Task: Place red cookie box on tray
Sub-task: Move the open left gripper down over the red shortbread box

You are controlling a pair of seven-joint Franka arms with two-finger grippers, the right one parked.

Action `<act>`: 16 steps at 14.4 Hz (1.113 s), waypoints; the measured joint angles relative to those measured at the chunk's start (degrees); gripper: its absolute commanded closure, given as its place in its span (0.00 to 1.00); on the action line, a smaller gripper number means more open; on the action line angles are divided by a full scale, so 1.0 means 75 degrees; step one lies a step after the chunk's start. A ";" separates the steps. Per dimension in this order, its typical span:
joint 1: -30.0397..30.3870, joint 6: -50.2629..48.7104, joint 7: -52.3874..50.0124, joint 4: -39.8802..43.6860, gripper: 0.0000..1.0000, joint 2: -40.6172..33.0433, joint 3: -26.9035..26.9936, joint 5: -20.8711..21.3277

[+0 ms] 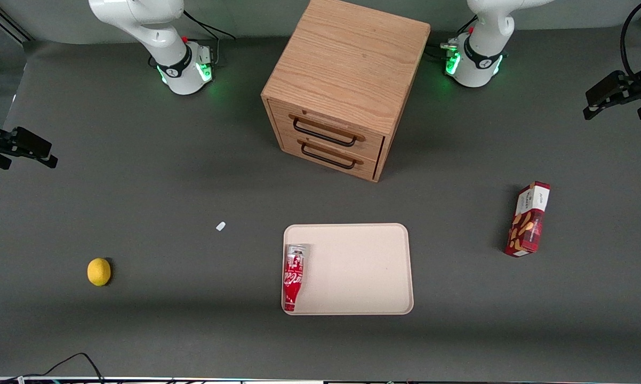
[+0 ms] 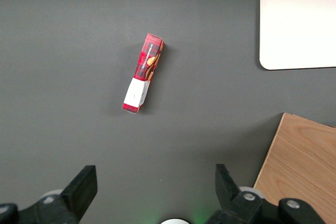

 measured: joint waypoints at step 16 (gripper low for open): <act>0.0200 0.1851 0.1362 -0.0748 0.00 0.1648 0.0014 0.0578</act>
